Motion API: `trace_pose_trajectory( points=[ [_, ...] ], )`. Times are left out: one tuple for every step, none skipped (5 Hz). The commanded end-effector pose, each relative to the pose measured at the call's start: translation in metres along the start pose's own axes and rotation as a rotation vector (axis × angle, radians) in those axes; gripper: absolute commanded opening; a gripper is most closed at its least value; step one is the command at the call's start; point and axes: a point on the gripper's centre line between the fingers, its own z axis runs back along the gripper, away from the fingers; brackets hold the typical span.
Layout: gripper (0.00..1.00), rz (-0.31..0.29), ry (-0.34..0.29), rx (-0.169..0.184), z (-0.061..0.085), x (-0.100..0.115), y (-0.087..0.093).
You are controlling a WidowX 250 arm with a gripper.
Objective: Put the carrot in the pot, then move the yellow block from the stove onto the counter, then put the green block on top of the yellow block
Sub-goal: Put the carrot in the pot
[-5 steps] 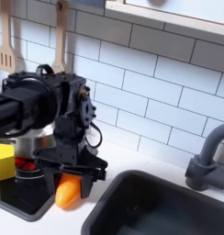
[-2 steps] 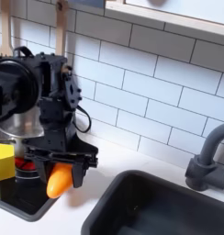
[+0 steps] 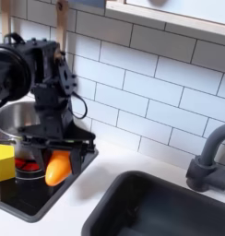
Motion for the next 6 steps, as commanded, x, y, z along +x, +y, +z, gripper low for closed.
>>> trace_pose_trajectory(
  points=[
    [0.00, 0.029, -0.071, -0.014, 0.021, 0.023, -0.002],
    [0.00, 0.037, -0.074, -0.009, 0.022, 0.027, 0.002],
    [0.00, 0.058, -0.076, 0.002, 0.023, 0.029, 0.013],
    [0.00, 0.072, -0.073, 0.012, 0.022, 0.033, 0.023],
    [0.00, 0.109, -0.074, 0.022, 0.023, 0.042, 0.037],
    [0.00, 0.139, -0.072, 0.026, 0.023, 0.052, 0.049]
  ],
)
